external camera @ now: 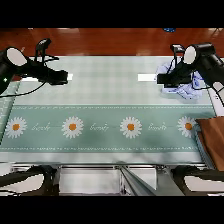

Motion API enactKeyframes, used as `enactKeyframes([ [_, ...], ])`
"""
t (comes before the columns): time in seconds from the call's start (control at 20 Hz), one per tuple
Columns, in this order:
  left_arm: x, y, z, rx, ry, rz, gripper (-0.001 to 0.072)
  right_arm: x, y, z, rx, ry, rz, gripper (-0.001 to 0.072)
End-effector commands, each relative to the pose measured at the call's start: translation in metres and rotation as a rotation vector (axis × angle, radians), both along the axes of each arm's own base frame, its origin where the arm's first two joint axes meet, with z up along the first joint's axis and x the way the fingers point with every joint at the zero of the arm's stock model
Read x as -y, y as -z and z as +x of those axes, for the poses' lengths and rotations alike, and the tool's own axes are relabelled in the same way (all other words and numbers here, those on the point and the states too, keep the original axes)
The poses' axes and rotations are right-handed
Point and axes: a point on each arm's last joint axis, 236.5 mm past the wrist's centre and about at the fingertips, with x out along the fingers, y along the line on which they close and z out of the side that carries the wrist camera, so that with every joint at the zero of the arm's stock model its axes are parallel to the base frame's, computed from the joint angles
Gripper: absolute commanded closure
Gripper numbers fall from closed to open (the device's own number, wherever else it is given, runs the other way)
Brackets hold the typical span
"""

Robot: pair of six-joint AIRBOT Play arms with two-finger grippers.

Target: Fold the shirts.

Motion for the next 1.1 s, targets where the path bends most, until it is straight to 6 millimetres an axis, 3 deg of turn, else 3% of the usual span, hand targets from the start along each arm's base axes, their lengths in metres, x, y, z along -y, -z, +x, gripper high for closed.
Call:
enactKeyframes([
  [0.0,0.0,0.0,0.0,0.0,0.0,0.0,0.0691,-0.001,0.0,0.0,0.0,-0.001,0.0,0.0686],
  [0.75,0.0,0.0,0.0,0.0,0.0,0.0,0.0691,-0.001,-0.001,0.003,0.012,-0.002,0.002,0.0686],
  [0.9,0.0,0.0,0.0,0.0,-0.001,0.0,0.0691,-0.005,-0.007,0.025,0.109,-0.007,0.018,0.0686],
  [1.05,-0.001,0.0,0.005,0.017,-0.012,-0.001,0.0663,-0.009,-0.023,0.06,0.274,-0.019,0.031,0.0671],
])
